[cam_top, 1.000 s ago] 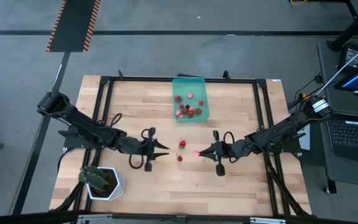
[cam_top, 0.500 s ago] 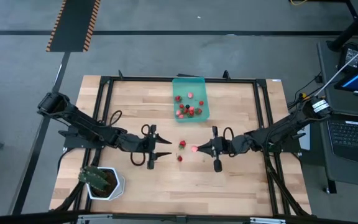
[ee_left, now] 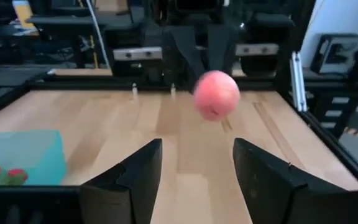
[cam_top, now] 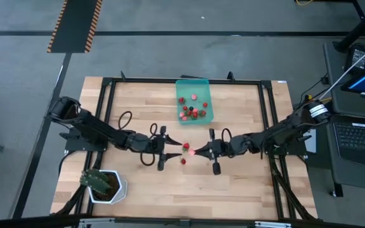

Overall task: Pick and placing Produce into tupperware
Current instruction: Put the pink peach into the blue bin

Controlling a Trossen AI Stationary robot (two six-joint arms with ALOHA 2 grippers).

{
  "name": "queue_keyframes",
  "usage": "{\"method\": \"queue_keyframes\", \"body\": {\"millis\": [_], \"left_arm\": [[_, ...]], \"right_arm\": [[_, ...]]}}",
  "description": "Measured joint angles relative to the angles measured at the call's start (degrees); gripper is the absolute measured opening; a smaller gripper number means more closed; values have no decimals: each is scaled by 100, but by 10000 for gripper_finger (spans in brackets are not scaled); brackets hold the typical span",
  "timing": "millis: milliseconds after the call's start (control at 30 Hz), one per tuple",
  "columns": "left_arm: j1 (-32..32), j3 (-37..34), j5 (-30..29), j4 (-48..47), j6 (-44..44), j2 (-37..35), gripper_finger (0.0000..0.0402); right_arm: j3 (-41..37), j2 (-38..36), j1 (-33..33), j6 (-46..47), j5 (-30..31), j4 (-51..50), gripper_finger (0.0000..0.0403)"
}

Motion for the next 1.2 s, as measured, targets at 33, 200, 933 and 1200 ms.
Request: {"method": "queue_keyframes", "body": {"millis": [33,200,933,1200], "left_arm": [[42,0,97,105,0,38,192],[142,47,386,176,1,68,192],[120,153,654,14,4,64,192],[123,153,647,20,166,64,152]], "right_arm": [[43,34,0,-28,-4,-2,3],[230,212,-28,-158,-142,-7,3],[727,698,-275,-305,-481,-9,3],[725,698,-280,-304,-479,-2,3]]}}
